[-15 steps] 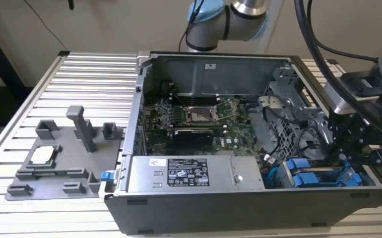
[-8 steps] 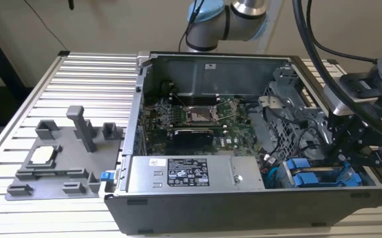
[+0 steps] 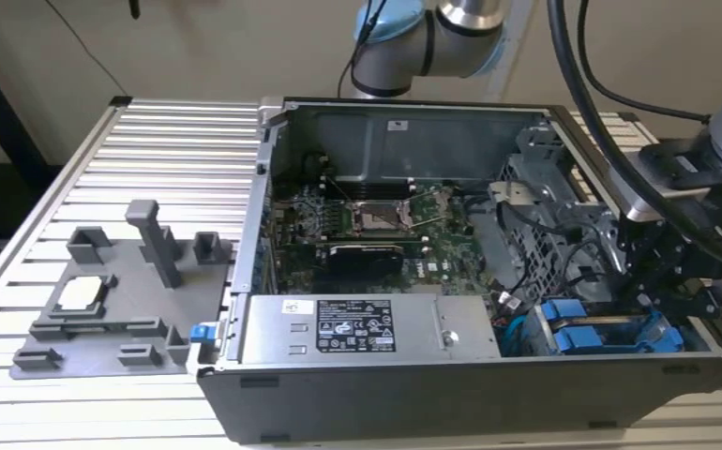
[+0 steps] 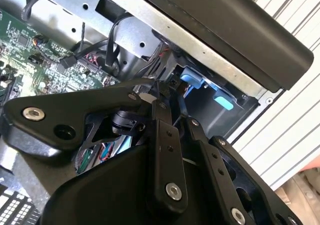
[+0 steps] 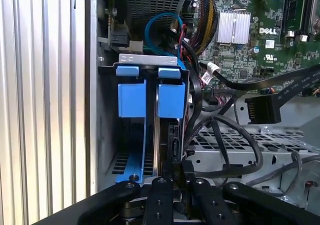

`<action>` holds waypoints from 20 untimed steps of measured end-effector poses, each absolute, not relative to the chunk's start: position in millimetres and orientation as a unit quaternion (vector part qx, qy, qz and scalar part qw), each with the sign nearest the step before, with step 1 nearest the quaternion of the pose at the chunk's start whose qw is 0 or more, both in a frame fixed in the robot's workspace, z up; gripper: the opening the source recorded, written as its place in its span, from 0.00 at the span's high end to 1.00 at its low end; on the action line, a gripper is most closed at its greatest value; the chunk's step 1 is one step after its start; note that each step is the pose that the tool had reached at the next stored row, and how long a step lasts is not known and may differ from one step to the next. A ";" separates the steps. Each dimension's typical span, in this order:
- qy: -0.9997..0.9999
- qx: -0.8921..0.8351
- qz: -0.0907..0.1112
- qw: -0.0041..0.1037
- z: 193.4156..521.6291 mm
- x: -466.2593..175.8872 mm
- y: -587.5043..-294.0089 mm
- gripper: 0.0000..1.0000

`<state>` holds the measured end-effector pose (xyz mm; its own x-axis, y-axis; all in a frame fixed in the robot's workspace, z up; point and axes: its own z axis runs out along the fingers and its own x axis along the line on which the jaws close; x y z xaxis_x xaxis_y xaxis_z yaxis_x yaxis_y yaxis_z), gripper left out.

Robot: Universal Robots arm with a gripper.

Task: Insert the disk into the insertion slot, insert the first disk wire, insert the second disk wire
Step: 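Insert the first disk wire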

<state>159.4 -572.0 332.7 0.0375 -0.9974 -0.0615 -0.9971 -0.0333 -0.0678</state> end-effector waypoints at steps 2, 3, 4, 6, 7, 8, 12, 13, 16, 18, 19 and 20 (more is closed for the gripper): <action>0.694 -0.719 -0.001 0.046 332.5 159.4 -572.0 0.81; 0.694 -0.719 -0.001 0.046 332.6 159.4 -572.0 0.81; 0.694 -0.719 -0.001 0.046 332.3 159.4 -571.9 0.80; 0.694 -0.719 -0.001 0.046 333.1 159.4 -571.9 0.80; 0.694 -0.719 -0.001 0.046 333.7 159.4 -572.0 0.73; 0.694 -0.719 -0.001 0.046 333.8 159.4 -571.9 0.73; 0.694 -0.719 -0.001 0.046 336.5 159.4 -572.0 0.73; 0.694 -0.719 -0.001 0.046 337.6 159.4 -572.0 0.73; 0.694 -0.719 -0.001 0.046 341.1 159.4 -572.0 0.73; 0.694 -0.719 -0.001 0.046 343.8 159.4 -572.0 0.73; 0.694 -0.719 -0.001 0.046 345.4 159.4 -572.0 0.73; 0.694 -0.719 -0.001 0.046 347.0 159.4 -571.9 0.73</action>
